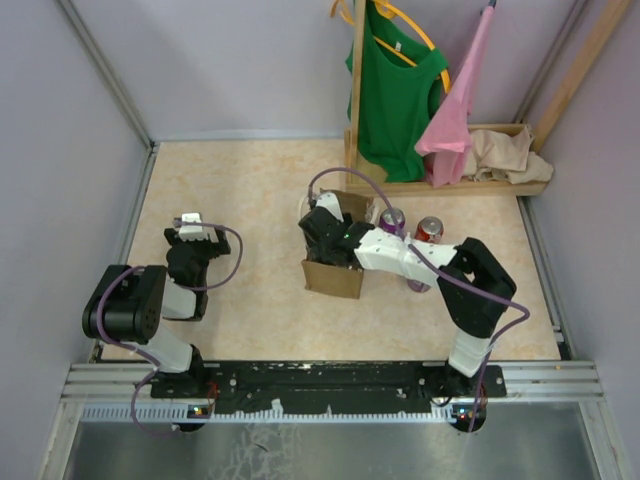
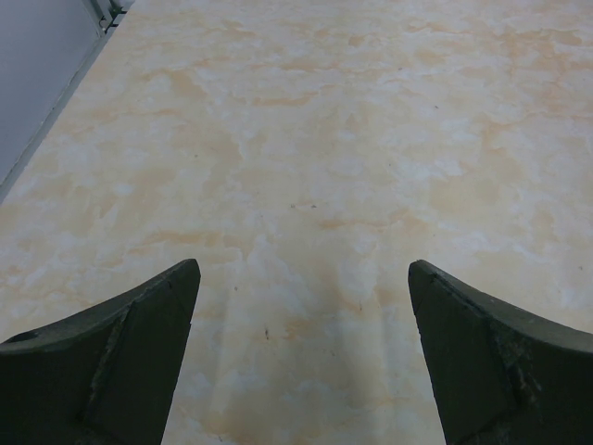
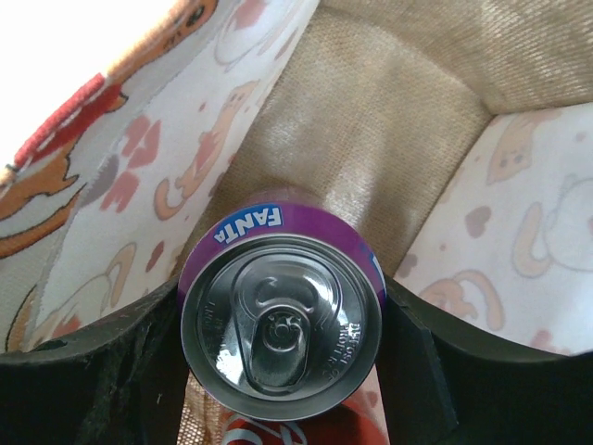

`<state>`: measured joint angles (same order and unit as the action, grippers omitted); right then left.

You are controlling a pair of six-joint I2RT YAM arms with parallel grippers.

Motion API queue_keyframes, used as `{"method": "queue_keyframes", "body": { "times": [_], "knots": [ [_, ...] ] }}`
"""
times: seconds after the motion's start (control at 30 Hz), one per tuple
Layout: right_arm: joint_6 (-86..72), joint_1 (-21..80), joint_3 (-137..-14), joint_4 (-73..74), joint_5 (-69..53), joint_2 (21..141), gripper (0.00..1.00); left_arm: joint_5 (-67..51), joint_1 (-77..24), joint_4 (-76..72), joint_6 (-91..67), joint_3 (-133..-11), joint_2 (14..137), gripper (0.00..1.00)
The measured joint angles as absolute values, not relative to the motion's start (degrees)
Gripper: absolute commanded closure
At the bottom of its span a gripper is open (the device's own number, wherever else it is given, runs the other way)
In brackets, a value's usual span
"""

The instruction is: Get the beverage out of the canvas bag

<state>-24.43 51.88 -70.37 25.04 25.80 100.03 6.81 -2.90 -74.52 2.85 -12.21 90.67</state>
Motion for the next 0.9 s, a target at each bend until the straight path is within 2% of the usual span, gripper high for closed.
{"method": "queue_keyframes", "body": {
  "times": [0.23, 0.53, 0.9],
  "knots": [
    [-20.45, 51.86, -73.82, 30.06, 27.57, 97.78, 1.0, 6.81, -2.9, -74.52, 2.85, -12.21, 90.67, 0.0],
    [-16.08, 51.86, -80.05, 30.96, 30.24, 86.98, 1.0, 6.81, -2.9, -74.52, 2.85, -12.21, 90.67, 0.0],
    [-11.53, 51.86, -86.46, 34.39, 42.09, 79.09, 1.0, 6.83, -2.9, -74.52, 2.85, -12.21, 90.67, 0.0]
  ]
}}
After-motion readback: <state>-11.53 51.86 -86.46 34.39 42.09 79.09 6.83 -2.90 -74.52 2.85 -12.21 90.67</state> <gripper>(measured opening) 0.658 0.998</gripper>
